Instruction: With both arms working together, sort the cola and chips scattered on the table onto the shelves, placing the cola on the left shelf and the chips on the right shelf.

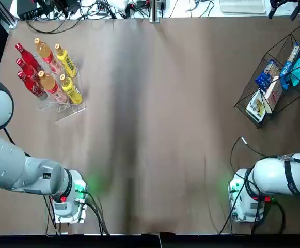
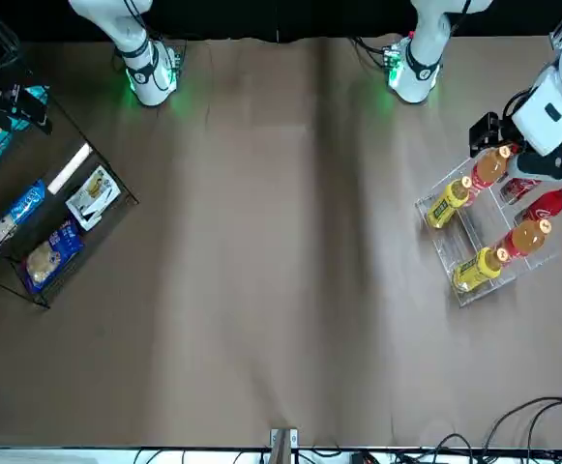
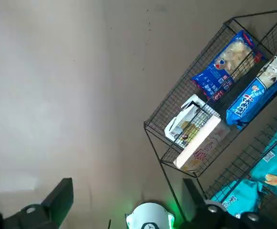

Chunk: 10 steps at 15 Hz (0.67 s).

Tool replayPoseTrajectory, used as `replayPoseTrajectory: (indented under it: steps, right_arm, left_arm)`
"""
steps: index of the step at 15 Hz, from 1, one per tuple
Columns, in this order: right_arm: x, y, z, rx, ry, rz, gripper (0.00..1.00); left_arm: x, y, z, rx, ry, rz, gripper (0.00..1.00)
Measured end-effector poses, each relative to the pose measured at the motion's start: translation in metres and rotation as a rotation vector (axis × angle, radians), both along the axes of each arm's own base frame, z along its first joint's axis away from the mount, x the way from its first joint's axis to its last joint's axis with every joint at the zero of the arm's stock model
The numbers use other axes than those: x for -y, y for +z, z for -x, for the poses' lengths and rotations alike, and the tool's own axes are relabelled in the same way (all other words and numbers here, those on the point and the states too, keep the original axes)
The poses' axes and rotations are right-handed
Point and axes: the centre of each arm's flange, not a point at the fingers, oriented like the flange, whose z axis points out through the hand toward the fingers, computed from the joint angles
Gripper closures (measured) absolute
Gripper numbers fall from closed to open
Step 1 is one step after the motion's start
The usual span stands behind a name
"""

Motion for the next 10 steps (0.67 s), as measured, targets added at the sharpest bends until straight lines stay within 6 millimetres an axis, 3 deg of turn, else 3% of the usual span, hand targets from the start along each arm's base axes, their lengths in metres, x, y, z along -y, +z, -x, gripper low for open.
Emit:
replayPoseTrajectory:
  steps: [7,10]
  right_arm:
    - [0.016,0.000,0.001,-0.001,-0.031,-0.001,0.00]
    - [0.013,-0.001,0.002,-0.009,-0.026,-0.001,0.00]
  left_arm:
    - [-0.001,-0.010,-0.002,-0.020,-0.020,0.000,0.00]
    - [0.000,-0.014,-0.004,-0.028,-0.021,-0.001,0.00]
